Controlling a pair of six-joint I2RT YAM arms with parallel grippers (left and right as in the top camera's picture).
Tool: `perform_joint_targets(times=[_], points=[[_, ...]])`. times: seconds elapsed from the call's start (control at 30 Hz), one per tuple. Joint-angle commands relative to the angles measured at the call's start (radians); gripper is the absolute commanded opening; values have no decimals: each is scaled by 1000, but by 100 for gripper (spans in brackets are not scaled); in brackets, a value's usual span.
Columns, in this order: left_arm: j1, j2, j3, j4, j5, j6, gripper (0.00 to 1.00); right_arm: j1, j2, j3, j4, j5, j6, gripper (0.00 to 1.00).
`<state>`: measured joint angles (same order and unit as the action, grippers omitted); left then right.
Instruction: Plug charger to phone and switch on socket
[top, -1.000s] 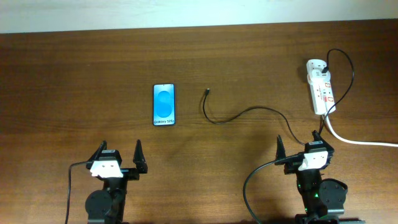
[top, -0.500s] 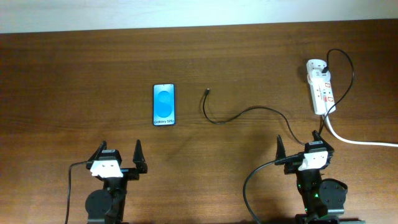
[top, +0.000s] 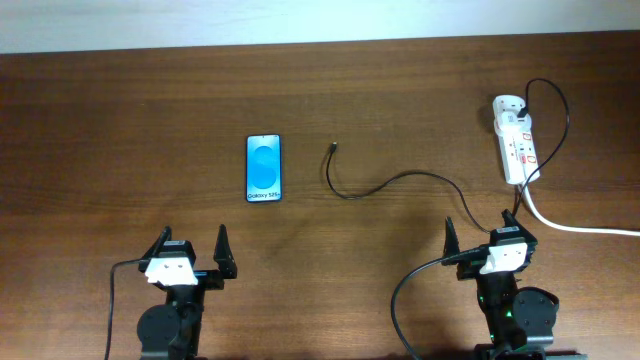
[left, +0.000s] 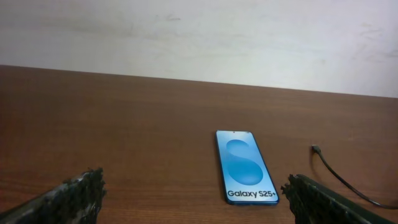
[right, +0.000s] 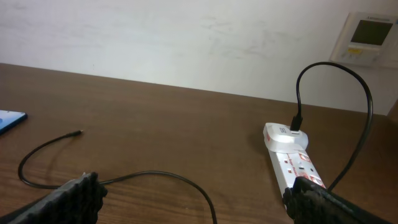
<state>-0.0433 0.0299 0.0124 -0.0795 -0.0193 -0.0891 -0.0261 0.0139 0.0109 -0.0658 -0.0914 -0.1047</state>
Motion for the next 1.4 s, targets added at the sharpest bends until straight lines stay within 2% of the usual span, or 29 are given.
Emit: perform_joint_targets(times=[0.0, 1.37], points=[[2, 5, -3, -4, -10, 19, 99, 6, -10, -5, -3, -10, 9, 98], [2, 5, -3, 14, -11, 19, 99, 6, -10, -5, -3, -9, 9, 98]])
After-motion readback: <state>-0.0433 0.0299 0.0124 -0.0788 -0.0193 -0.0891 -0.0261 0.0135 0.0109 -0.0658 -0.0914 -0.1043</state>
